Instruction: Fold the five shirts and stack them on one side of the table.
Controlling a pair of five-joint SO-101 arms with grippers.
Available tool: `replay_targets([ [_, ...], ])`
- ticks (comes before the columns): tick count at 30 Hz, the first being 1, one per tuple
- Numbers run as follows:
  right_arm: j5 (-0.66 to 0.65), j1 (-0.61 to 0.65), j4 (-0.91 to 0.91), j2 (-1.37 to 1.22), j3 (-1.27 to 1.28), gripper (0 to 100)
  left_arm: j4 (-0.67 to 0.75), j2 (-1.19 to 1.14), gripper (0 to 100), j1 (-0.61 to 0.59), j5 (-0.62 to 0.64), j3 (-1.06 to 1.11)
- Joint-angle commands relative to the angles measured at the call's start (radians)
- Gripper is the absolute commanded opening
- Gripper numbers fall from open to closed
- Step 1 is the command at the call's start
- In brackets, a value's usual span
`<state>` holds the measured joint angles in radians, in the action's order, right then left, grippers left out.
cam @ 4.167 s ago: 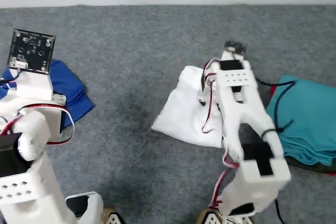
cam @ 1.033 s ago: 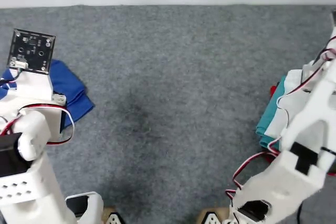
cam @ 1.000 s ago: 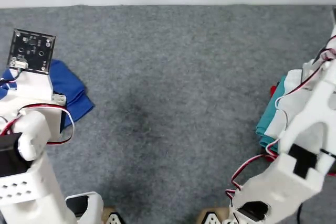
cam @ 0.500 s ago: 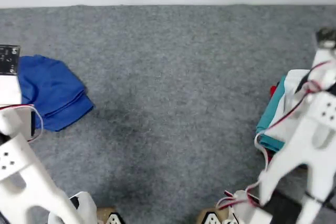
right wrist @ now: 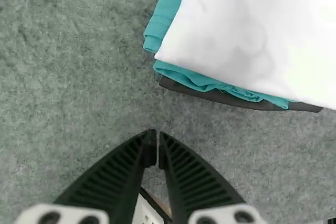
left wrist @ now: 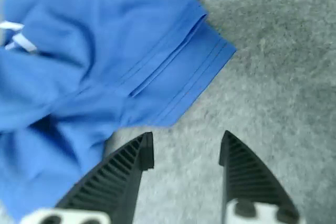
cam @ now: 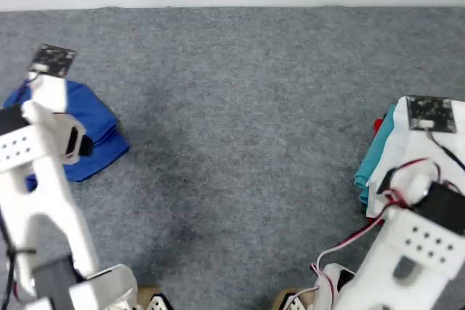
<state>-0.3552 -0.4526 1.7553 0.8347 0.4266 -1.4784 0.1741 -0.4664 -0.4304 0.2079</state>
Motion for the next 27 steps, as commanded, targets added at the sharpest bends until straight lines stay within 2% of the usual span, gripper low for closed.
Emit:
replay_targets([
  [1, 0.006, 0.007, 0.038, 0.065, 0.005, 0.9, 0.097, -0.107, 21, 0.054, -0.011, -0.002],
  [10, 0.006, 0.005, 0.041, 0.145, 0.072, 0.9, 0.298, -0.327, 21, 0.120, -0.009, -0.004],
  [20, 0.006, 0.005, 0.041, 0.196, 0.074, 0.9, 0.316, -0.453, 15, 0.199, -0.009, -0.007],
  [25, 0.006, 0.005, 0.041, 0.196, 0.074, 0.9, 0.315, -0.548, 15, 0.192, -0.008, -0.102],
  [27, 0.006, 0.005, 0.039, 0.196, 0.075, 0.9, 0.315, -0.601, 10, 0.192, -0.008, -0.151],
])
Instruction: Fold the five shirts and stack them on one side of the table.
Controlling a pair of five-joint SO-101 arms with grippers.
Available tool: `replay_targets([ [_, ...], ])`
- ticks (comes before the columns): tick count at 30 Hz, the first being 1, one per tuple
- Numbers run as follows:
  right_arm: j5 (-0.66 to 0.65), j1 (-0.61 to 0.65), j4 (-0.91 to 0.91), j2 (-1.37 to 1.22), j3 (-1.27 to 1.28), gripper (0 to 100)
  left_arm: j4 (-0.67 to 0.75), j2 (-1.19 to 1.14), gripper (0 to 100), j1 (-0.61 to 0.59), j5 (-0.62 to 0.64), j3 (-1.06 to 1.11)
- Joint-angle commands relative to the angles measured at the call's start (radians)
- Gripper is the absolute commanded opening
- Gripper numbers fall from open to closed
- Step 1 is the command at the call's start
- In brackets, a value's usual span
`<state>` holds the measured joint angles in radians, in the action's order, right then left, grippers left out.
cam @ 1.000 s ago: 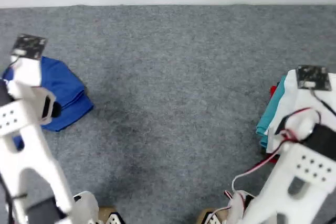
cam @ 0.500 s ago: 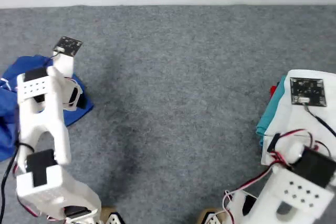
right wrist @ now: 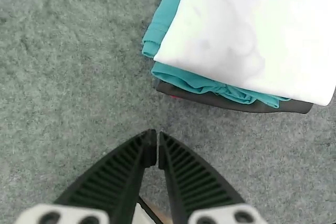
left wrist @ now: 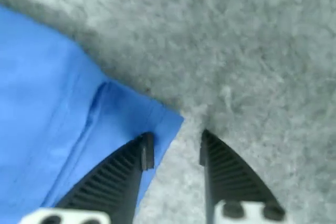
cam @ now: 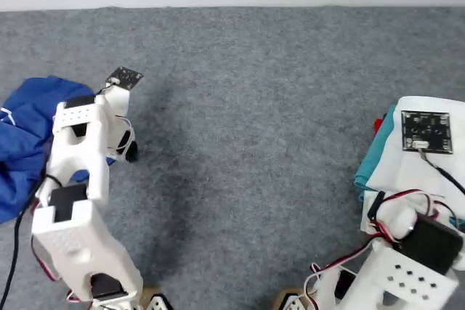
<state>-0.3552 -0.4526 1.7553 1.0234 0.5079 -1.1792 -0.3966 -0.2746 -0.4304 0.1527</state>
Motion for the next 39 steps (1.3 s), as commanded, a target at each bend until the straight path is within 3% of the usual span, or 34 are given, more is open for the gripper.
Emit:
replay_targets([
  [1, 0.006, 0.005, 0.039, 0.007, -0.002, 0.9, 0.015, -0.061, 8, 0.003, -0.008, -0.122],
  [9, 0.005, 0.005, 0.039, 0.007, 0.011, 0.9, -0.147, -0.207, 1, 0.011, -0.008, -0.407],
  [14, 0.003, 0.005, 0.039, 0.007, 0.011, 0.9, -0.282, -0.169, 1, 0.084, 0.046, -0.509],
  [21, 0.003, 0.005, 0.039, 0.007, 0.011, 0.9, -0.385, 0.023, 1, 0.330, 0.147, -0.527],
  [31, 0.002, 0.007, 0.038, 0.007, 0.011, 0.9, -0.387, 0.118, 1, 0.764, 0.216, -0.527],
  [35, 0.002, 0.012, 0.036, -0.001, 0.011, 0.9, -0.422, 0.129, 2, 0.842, 0.216, -0.535],
  [39, 0.002, 0.012, 0.001, -0.002, 0.012, 0.9, -0.508, 0.129, 11, 0.850, 0.226, -0.567],
])
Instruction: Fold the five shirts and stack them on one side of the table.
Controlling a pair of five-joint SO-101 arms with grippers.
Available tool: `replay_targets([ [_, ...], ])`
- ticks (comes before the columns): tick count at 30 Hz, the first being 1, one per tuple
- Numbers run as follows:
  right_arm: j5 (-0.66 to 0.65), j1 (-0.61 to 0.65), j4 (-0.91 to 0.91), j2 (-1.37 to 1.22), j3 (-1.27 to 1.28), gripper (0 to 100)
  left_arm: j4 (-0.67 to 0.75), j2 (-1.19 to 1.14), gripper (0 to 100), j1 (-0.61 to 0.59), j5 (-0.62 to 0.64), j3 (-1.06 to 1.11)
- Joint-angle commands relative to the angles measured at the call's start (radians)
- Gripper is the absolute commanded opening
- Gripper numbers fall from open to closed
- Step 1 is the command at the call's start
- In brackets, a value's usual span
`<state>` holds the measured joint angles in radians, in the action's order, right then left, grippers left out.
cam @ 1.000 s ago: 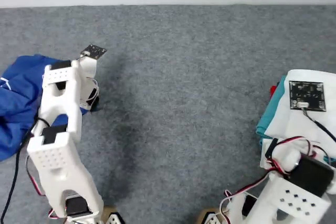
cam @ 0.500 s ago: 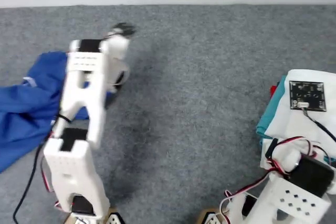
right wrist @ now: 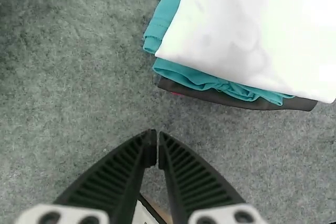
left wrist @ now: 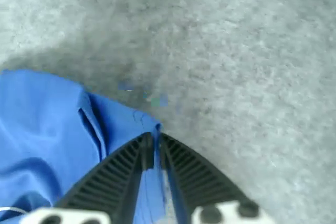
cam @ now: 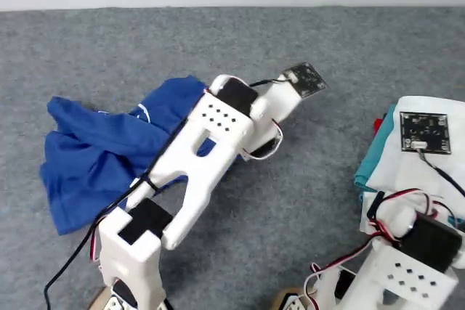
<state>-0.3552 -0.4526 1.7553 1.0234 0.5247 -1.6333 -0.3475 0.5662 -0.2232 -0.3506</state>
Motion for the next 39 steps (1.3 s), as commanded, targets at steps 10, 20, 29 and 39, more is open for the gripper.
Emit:
replay_targets([
  [10, 0.008, 0.274, 0.019, -0.189, -0.012, 8.0, -0.123, 0.195, 13, -0.189, 0.110, -0.165],
  [20, 0.008, 0.662, -0.022, -0.427, -0.012, 8.5, -0.120, 0.603, 13, -0.582, -0.017, 0.265],
  [29, 0.009, 0.854, -0.303, -0.576, -0.012, 16.2, -0.087, 0.861, 8, -0.934, -0.118, 0.542],
  [39, 0.080, 0.900, -0.449, -0.897, -0.203, 21.7, 0.109, 0.994, 8, -1.059, -0.166, 0.835],
])
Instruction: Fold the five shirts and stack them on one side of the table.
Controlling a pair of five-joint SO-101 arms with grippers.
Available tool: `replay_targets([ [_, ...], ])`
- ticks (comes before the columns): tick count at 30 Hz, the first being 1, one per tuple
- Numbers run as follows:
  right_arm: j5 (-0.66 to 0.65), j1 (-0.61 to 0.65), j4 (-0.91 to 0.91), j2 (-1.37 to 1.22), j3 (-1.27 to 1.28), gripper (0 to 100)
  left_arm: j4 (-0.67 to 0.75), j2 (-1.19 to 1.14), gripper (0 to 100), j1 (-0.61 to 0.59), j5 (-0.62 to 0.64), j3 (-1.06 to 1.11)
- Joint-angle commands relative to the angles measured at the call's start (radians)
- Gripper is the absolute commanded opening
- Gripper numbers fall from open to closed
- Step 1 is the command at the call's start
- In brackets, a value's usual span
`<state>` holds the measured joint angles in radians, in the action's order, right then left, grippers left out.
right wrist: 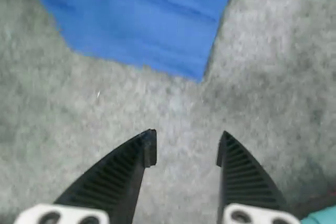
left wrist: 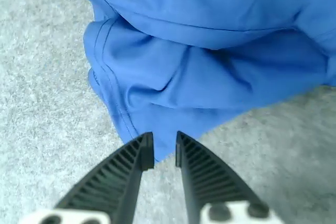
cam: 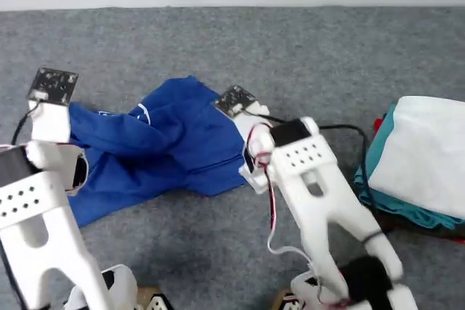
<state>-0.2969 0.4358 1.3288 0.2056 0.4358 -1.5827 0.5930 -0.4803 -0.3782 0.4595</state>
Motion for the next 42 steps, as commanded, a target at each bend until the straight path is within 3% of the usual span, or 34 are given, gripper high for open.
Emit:
replay_targets([
  [1, 0.021, 0.012, -0.022, -0.124, -0.150, 21.7, 0.074, 0.063, 8, -0.012, -0.011, 0.041],
  [11, 0.021, 0.013, -0.010, -0.466, -0.388, 21.6, 0.158, 0.072, 8, -0.012, -0.011, 0.128],
  [28, 0.057, 0.090, 0.028, -0.682, -0.463, 13.0, 0.181, 0.068, 8, -0.012, -0.011, 0.160],
  [33, 0.037, 0.071, 0.035, -0.687, -0.463, 0.4, 0.215, 0.075, 8, -0.012, -0.011, 0.219],
  [38, -0.040, 0.008, 0.116, -0.679, -0.537, 1.1, 0.215, 0.069, 8, -0.015, -0.012, 0.222],
  [42, -0.086, -0.085, 0.193, -0.662, -0.675, 1.1, 0.212, 0.068, 8, -0.094, -0.052, 0.222],
])
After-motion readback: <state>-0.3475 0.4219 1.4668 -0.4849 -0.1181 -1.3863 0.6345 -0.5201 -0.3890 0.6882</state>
